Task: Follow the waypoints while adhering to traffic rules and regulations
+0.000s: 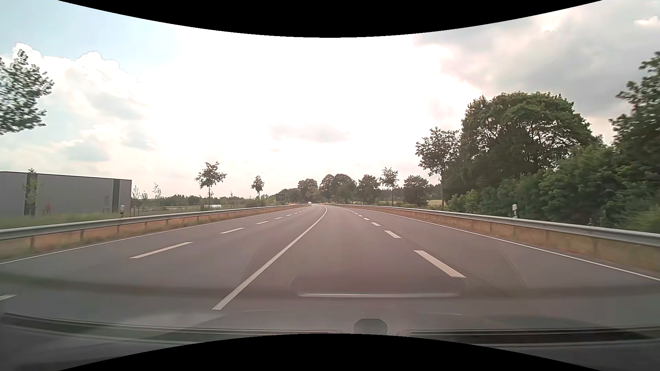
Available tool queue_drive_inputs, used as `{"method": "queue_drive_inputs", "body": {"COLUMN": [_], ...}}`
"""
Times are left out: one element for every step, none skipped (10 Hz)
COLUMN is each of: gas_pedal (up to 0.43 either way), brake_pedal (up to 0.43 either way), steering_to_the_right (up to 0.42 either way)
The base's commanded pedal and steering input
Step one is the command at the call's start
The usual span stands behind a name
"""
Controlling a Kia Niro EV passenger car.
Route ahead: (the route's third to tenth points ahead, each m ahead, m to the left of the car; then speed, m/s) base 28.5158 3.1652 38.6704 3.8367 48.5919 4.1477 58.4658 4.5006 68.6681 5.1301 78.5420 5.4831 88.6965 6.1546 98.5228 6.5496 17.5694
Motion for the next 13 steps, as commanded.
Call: {"method": "queue_drive_inputs", "body": {"gas_pedal": [0.189,0.189,0.189,0.189,0.189,0.189,0.189,0.189,0.189,0.189,0.189,0.177,0.177], "brake_pedal": [0.0,0.0,0.0,0.0,0.0,0.0,0.0,0.0,0.0,0.0,0.0,0.0,0.0], "steering_to_the_right": [-0.004,-0.004,-0.004,-0.004,-0.004,-0.004,-0.004,-0.004,-0.004,-0.004,-0.004,-0.004,-0.005]}}
